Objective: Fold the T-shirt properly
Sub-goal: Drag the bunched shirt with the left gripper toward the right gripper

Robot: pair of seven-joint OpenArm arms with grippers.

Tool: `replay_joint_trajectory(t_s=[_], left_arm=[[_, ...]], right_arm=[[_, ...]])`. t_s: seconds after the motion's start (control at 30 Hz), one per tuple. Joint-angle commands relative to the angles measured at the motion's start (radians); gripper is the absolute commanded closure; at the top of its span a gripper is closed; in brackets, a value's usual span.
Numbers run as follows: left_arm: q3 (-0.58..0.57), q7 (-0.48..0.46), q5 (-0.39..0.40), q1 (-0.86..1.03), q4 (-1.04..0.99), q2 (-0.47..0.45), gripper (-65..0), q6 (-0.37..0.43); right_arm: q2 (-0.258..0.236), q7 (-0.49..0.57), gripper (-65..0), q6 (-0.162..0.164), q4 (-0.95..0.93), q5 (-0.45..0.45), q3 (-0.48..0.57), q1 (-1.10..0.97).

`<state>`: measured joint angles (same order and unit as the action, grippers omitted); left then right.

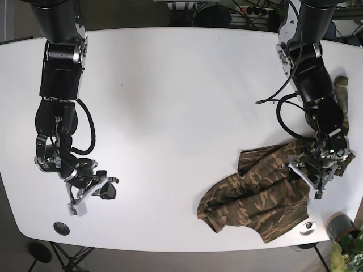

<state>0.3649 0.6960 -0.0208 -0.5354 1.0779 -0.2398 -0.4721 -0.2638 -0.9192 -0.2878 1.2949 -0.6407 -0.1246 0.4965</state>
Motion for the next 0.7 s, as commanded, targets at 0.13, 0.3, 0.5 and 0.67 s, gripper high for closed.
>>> replay_joint_trajectory(t_s=[0.13,0.3,0.5,0.67], left_arm=[[-0.07,-0.255,-0.018,-0.127,-0.295,0.004,-39.6,0.135],[-0.131,-0.39,-0.017,-0.211,-0.552,0.004,-39.7,0.177],[-0.137,-0.496,-0.018,-0.233,-0.717,0.006,-39.7,0.178],[-0.149,-0.507,-0.02,-0.222,-0.738,0.006,-39.7,0.178]], right_arm=[[-0.019,0.027,-2.7,-0.004,0.019,-0.015,-0.03,0.027],[-0.021,0.024,-2.7,-0.004,0.021,-0.018,-0.031,0.024],[-0.021,0.024,-2.7,-0.004,0.021,-0.018,-0.033,0.004],[-0.019,0.024,-2.7,-0.004,0.021,-0.018,-0.033,0.003]])
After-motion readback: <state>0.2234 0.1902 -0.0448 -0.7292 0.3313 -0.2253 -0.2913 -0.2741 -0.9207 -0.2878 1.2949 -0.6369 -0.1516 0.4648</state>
